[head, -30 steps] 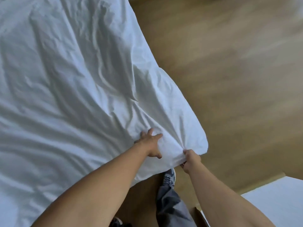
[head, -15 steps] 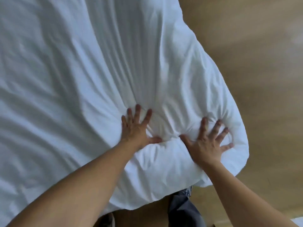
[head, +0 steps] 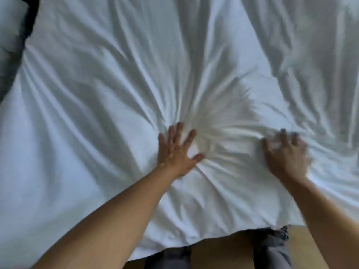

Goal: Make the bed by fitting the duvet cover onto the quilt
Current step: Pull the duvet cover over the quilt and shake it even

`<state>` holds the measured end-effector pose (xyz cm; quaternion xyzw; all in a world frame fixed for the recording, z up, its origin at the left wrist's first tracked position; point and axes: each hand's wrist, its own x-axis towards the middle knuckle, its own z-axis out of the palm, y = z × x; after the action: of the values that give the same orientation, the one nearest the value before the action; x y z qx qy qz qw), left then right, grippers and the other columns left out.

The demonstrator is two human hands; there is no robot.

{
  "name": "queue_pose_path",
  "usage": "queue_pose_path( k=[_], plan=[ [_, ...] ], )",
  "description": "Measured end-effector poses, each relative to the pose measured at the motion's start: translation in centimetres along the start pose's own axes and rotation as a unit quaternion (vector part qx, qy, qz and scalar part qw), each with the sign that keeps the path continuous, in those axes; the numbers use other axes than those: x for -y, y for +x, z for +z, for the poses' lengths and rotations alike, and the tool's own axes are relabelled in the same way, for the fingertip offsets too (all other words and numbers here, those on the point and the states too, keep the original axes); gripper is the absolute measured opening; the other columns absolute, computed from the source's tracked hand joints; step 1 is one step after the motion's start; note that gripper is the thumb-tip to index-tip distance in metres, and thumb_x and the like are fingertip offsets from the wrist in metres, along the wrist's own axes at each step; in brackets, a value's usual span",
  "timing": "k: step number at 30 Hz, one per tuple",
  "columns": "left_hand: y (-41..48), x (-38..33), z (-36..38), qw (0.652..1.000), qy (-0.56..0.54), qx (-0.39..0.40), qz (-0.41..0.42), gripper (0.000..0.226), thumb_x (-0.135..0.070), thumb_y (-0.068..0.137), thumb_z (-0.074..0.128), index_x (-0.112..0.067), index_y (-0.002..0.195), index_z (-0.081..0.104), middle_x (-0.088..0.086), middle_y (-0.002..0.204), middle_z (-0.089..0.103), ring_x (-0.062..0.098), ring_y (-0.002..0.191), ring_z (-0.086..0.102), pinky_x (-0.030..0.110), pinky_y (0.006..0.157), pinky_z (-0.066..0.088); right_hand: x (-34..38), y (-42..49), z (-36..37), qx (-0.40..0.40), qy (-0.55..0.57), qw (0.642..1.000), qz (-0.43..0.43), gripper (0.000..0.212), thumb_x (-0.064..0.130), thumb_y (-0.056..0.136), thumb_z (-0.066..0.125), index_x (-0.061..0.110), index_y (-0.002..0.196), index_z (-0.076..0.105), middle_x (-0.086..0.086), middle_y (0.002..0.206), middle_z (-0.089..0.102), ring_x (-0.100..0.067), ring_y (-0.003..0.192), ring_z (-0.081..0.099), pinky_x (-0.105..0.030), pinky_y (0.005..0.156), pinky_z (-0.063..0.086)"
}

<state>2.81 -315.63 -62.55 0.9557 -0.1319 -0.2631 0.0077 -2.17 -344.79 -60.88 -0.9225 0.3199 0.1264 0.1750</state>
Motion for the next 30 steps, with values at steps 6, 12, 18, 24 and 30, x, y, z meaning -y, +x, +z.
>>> queue_pose_path(
  k=[6,12,18,24,30],
  plan=[
    [-1.8,21.6,-4.6,0.989,0.122,-0.016,-0.083,0.086,-0.084,0.083,0.031,-0.043,0.157,0.015,0.0,0.17,0.006,0.034,0.155,0.005,0.066,0.115,-0.008,15.4,-13.2,13.2,0.113,-0.157,0.967,-0.164,0.103,0.095,0.074,0.017,0.039,0.157,-0.005,-0.006,0.166,-0.02,-0.038,0.151,-0.018,-0.066,0.117,-0.008],
    [-10.5,35.7,-1.1,0.97,0.016,0.1,-0.219,0.103,-0.098,0.073,0.026,-0.049,0.156,-0.006,-0.003,0.168,-0.017,0.031,0.155,-0.01,0.07,0.114,0.002,22.0,-16.3,15.3,0.117,-0.079,0.99,-0.018,0.129,0.11,0.043,0.004,0.045,0.154,-0.002,-0.014,0.166,-0.013,-0.044,0.15,-0.011,-0.077,0.109,0.001],
    [-13.5,43.0,-4.7,0.974,-0.031,-0.182,-0.131,0.053,-0.048,0.092,0.053,-0.026,0.139,0.057,0.007,0.143,0.058,0.034,0.128,0.054,0.04,0.104,0.042,33.8,-30.9,24.3,0.179,-0.092,0.961,-0.189,0.109,0.101,0.058,0.033,0.052,0.149,-0.002,-0.013,0.163,-0.024,-0.044,0.146,-0.025,-0.085,0.096,-0.01],
    [-21.1,52.0,-1.2,0.792,-0.485,0.005,-0.371,0.042,-0.038,0.098,0.062,-0.009,0.129,0.062,0.011,0.122,0.069,0.028,0.108,0.066,0.042,0.089,0.056,34.8,-32.9,22.6,0.206,0.013,0.976,-0.073,0.085,0.092,0.072,0.042,0.052,0.145,0.026,-0.009,0.167,-0.002,-0.037,0.152,-0.004,-0.078,0.106,0.011],
    [-16.8,49.6,-0.9,0.734,-0.644,0.019,-0.216,0.059,-0.052,0.086,0.073,-0.025,0.132,0.048,0.005,0.126,0.067,0.029,0.112,0.067,0.046,0.091,0.058,47.6,-42.1,20.0,0.171,0.116,0.96,-0.187,0.124,0.093,0.049,0.062,0.033,0.149,0.02,-0.008,0.134,0.048,-0.032,0.121,0.052,-0.048,0.089,0.046]
  ],
)
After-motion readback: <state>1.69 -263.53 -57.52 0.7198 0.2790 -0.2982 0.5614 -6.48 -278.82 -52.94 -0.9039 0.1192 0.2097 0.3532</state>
